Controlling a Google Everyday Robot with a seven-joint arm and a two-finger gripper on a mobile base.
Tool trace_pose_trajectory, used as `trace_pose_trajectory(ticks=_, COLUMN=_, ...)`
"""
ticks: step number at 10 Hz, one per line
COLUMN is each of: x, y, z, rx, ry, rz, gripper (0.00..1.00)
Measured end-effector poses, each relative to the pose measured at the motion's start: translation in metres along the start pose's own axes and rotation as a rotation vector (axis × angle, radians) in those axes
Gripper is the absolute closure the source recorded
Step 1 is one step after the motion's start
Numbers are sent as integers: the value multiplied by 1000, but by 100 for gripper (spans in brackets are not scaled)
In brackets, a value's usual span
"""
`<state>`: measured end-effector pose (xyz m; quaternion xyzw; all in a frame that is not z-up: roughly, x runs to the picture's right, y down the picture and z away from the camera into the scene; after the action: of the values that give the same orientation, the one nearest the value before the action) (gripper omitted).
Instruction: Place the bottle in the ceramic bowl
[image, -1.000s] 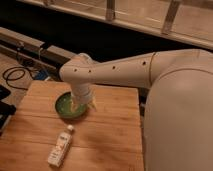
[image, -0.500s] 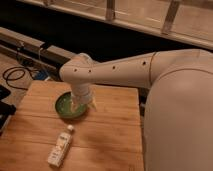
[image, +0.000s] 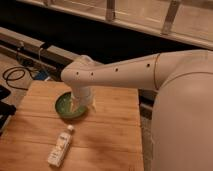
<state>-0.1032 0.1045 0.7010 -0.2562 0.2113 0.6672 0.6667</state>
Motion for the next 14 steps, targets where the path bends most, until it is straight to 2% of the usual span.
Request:
trace_pose_trajectory(ticks=10, x=0, y=2, z=1, rx=0, ry=2, rz=-1, gripper=35)
trace_pose_trajectory(ticks=12, x=-5, y=15, z=10, rx=-13, ry=18, rz=-51, gripper=35)
trace_pose_trajectory(ticks=14, x=-9, y=45, z=22, rx=-25, ry=41, rz=-103, gripper=35)
